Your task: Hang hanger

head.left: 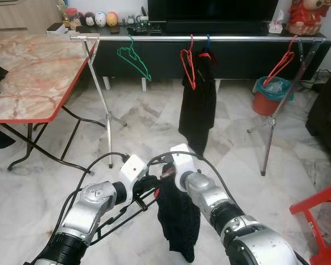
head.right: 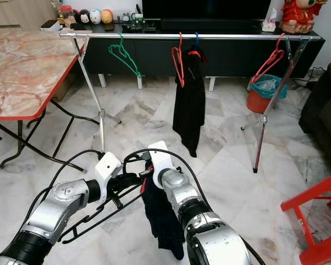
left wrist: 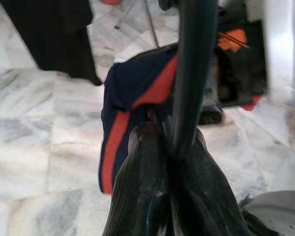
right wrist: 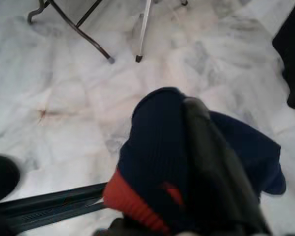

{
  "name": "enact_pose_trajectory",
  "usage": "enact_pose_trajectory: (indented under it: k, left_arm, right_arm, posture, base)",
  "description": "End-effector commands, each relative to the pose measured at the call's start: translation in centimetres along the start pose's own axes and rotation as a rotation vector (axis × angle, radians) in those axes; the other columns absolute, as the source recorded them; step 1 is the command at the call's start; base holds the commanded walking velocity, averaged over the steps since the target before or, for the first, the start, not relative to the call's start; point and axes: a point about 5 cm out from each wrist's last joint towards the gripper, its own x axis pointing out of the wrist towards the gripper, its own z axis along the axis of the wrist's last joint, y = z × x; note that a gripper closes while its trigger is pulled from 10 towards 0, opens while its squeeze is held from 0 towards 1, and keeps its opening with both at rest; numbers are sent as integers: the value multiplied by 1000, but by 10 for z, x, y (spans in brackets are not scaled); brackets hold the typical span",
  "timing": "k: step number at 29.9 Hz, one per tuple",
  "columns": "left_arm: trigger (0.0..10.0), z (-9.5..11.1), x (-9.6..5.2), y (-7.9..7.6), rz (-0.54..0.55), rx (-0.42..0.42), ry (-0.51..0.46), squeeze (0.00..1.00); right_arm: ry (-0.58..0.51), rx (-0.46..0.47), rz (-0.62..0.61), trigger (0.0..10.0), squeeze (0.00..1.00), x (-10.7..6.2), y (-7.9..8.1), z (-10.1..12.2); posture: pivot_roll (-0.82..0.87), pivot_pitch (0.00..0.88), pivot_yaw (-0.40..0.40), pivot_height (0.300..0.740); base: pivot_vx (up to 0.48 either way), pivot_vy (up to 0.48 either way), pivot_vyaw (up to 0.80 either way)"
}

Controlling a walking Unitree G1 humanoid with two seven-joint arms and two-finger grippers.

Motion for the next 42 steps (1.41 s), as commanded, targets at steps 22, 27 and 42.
enact_pose_trajectory:
  k: [22, 27, 42]
  left_arm:
    - [10000, 0, 0, 46, 411, 62, 115, 0]
    - [10000, -1, 2, 44, 403, 58, 118, 0]
    - [10000, -11, 5, 34, 296, 64, 185, 0]
  right_arm:
    - [-19, 58, -182, 10000, 0, -3, -9, 2]
    - [-26, 66, -205, 10000, 0, -3, -9, 3]
    - [-80, 27, -238, 10000, 0, -2, -7, 12]
  posture:
    - [79, 0, 14, 740]
    - [79, 0, 14, 740]
    - [84, 0, 14, 740]
  base:
    - [0, 0, 0]
    - [0, 0, 0]
    - [0, 0, 0]
